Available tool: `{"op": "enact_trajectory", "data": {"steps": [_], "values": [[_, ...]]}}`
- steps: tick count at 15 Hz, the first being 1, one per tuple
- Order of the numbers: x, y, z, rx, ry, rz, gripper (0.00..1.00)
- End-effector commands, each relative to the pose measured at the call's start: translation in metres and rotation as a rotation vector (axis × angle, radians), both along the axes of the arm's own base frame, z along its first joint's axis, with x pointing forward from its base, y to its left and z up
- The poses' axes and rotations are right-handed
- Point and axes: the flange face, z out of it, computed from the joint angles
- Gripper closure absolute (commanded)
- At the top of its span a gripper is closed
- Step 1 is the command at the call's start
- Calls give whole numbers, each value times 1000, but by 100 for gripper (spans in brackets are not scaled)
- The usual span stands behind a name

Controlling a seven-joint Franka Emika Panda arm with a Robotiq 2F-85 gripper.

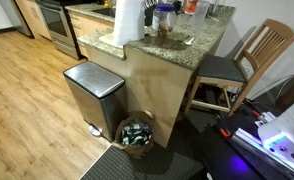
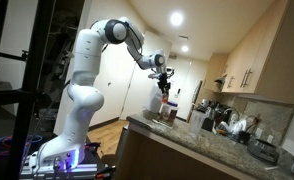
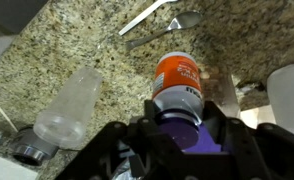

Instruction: Pick up the bottle and put it in the jug

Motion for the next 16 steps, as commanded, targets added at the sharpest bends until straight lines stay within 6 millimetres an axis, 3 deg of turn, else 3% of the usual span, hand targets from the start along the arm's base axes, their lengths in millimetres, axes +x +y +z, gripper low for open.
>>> {"op": "enact_trajectory", "data": {"steps": [1,2,4,5,8,12,14,15,16], "values": [[-9,-13,20,20,-18,-8,53],[-20,-25,39,32,-33,-10,53],[-35,-35,55,38,-47,-14,53],[-29,-38,48,15,-23,-10,78],[-6,-71,70,33,-101,-63,78],[24,-151,133,74,-284,-247,78],[45,-189,141,117,-291,-305,78],[53,-198,145,160,-284,-292,78],[25,-182,141,123,-292,-290,78]]}}
